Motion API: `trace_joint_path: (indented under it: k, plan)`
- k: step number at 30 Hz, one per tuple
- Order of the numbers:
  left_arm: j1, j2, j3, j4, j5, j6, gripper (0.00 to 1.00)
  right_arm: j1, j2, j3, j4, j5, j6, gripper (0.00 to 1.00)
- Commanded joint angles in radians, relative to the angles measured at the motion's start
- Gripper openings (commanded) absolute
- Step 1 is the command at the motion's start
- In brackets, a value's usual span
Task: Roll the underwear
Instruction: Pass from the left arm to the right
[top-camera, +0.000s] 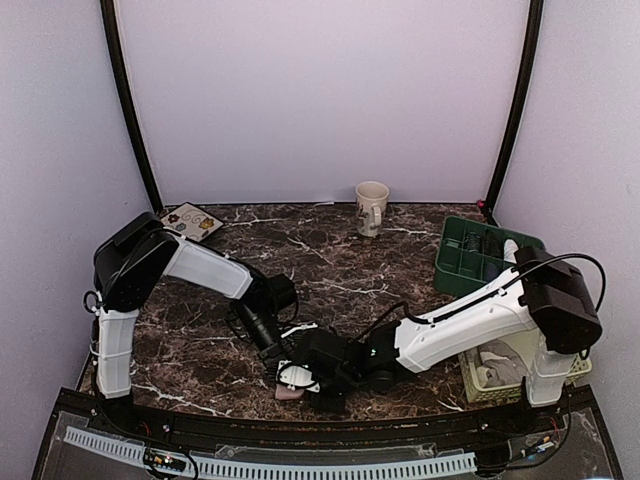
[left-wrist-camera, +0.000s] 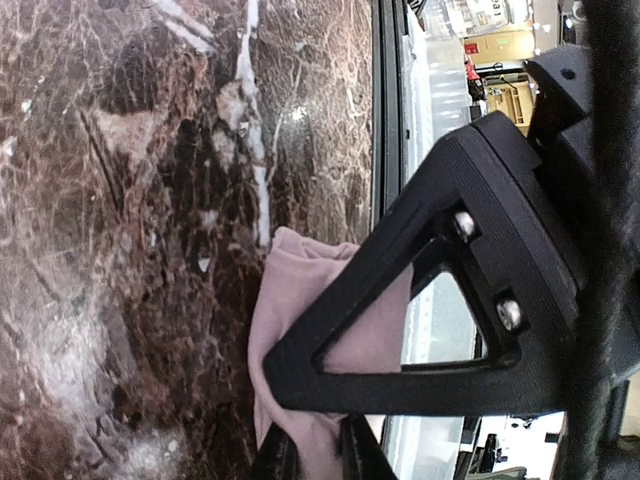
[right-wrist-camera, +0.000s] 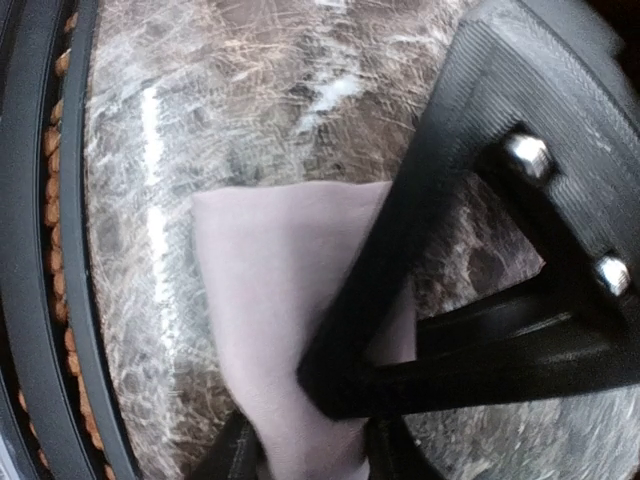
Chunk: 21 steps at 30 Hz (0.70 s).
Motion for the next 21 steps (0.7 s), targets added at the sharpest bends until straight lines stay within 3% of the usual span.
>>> trace_joint_path:
  k: [1,4,9,14,18,20,21]
  plan:
    - [0.016,0.006,-0.006,0.019,-0.149,0.019,0.17,-0.010,0.095,-0.058,-0.146,-0.103,0.000,0.10]
    - [0.045,-0.036,-0.028,0.051,-0.159,-0.004,0.28,-0.010,0.102,-0.065,-0.162,-0.111,-0.001,0.00]
    - [0.113,-0.155,-0.086,0.143,-0.230,-0.088,0.52,-0.010,0.073,-0.080,-0.169,-0.142,0.027,0.00]
    - [0.201,-0.319,-0.155,0.284,-0.403,-0.200,0.57,-0.036,-0.019,-0.090,-0.140,-0.152,0.115,0.00]
    - [0.247,-0.468,-0.190,0.381,-0.653,-0.276,0.64,-0.103,-0.123,-0.107,-0.072,-0.191,0.240,0.00]
    - [0.247,-0.588,-0.235,0.459,-0.774,-0.291,0.76,-0.138,-0.179,-0.122,-0.026,-0.203,0.306,0.00]
    - [0.248,-0.641,-0.260,0.507,-0.810,-0.297,0.90,-0.160,-0.205,-0.129,-0.008,-0.210,0.337,0.00]
